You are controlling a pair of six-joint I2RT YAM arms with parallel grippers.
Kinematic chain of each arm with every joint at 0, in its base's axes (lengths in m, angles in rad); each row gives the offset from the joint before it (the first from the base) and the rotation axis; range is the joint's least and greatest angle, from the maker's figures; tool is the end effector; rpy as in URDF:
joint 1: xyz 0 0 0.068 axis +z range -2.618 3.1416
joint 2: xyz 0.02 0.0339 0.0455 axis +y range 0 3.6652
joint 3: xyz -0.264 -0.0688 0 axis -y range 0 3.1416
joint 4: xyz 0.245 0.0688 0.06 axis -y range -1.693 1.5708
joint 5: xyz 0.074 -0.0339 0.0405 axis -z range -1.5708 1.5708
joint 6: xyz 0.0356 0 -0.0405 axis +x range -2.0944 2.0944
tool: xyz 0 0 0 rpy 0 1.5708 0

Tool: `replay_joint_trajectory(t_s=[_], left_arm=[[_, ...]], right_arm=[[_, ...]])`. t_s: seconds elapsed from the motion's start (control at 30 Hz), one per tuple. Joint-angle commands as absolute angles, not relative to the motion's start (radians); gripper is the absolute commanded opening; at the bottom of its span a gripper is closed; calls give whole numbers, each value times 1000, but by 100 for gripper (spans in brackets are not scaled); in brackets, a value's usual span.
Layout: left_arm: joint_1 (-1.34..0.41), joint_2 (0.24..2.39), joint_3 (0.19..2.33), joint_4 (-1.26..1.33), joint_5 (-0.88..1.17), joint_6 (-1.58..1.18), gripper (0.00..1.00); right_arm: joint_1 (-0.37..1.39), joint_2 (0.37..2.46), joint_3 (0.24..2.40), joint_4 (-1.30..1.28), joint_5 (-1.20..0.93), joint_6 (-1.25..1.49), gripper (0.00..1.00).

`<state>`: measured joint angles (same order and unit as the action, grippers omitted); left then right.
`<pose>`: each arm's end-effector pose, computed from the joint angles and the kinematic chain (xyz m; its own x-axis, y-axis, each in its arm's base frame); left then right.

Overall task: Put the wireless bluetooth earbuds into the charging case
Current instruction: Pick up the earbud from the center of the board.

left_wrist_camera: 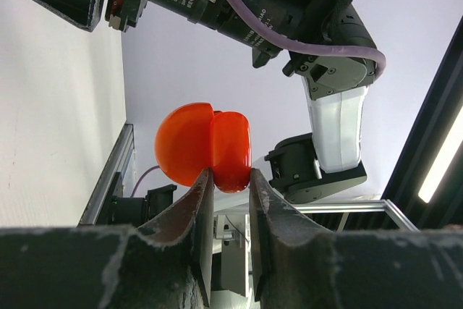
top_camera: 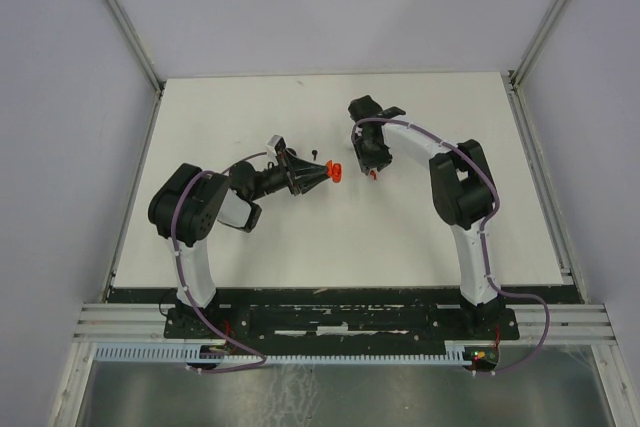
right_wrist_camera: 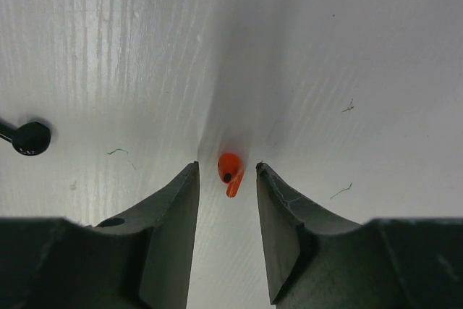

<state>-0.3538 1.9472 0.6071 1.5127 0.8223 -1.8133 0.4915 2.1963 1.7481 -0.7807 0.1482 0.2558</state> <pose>0.2989 -0.1382 0.1511 -0.9249 -0.3626 0.1144 -0.0628 -0.1510 -0.9865 0.4063 0.2115 0.1725 -0.9106 -0.2036 -0.3596 -0.1992 0.9787 -0.0498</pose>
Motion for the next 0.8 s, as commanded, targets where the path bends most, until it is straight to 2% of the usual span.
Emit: replay_joint_trajectory(t_s=[0.0,0.77], left_arm=[[-356,1923,617,1649,841,-1809,3],[-356,1926,620,1648,840,-1809,3]], right_arm=[[482,2201,1792,-798,137,273,45],[471,2244,1831,-825,117,272,37]])
